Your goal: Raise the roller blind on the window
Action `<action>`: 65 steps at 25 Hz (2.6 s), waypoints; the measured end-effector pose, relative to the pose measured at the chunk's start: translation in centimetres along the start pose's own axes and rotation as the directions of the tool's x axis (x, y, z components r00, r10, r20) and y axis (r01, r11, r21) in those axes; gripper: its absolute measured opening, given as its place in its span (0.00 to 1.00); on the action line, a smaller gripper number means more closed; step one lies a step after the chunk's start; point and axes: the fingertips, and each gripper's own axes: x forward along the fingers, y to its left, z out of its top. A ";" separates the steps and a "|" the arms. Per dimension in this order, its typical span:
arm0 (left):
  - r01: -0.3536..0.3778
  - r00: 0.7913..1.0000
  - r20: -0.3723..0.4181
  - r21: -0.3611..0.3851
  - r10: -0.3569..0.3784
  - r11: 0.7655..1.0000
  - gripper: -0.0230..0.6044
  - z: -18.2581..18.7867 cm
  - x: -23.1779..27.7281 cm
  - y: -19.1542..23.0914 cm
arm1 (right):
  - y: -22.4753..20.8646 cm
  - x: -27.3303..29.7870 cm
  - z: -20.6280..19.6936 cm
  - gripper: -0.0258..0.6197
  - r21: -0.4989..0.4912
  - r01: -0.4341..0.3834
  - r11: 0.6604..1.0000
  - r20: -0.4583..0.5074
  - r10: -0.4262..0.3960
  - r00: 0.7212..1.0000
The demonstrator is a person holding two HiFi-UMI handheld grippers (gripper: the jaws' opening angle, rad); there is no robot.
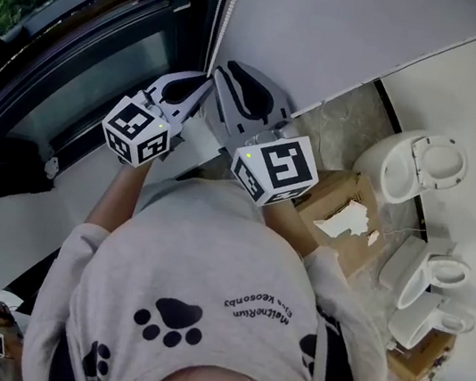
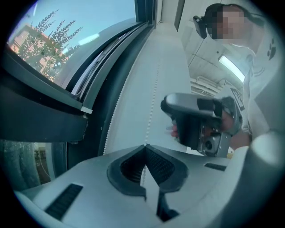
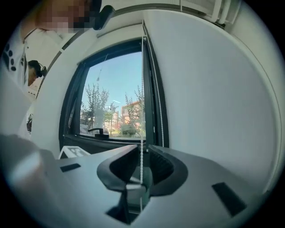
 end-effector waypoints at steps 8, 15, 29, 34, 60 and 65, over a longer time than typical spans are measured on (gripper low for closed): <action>0.012 1.000 -0.002 -0.001 -0.012 1.000 0.05 0.0 0.4 -0.5 | -0.1 2.4 6.8 0.13 -0.050 -0.017 0.999 0.094 0.021 0.995; 0.006 1.000 -0.007 0.013 -0.006 1.000 0.05 -0.4 0.7 0.0 | -0.4 2.9 6.7 0.06 -0.039 -0.016 0.999 0.086 0.020 0.996; -0.046 0.991 -0.133 -0.090 0.034 0.995 0.05 -10.1 0.3 2.0 | -0.9 3.5 -3.3 0.06 -0.047 0.031 0.998 -0.069 -0.034 0.997; -0.054 0.985 -0.168 -0.096 0.037 0.994 0.05 -12.0 0.4 2.2 | -1.2 3.6 -5.4 0.05 -0.041 0.035 0.999 -0.104 -0.039 0.994; -0.111 0.985 0.143 0.103 0.096 0.988 0.05 1.0 -2.8 1.9 | -1.5 4.2 -6.9 0.06 -0.155 0.195 0.968 -0.097 -0.212 0.972; -0.170 0.978 0.146 0.129 0.151 0.977 0.05 3.7 -3.3 2.4 | -2.2 2.4 -4.9 0.06 -0.165 0.336 0.927 -0.007 -0.342 0.940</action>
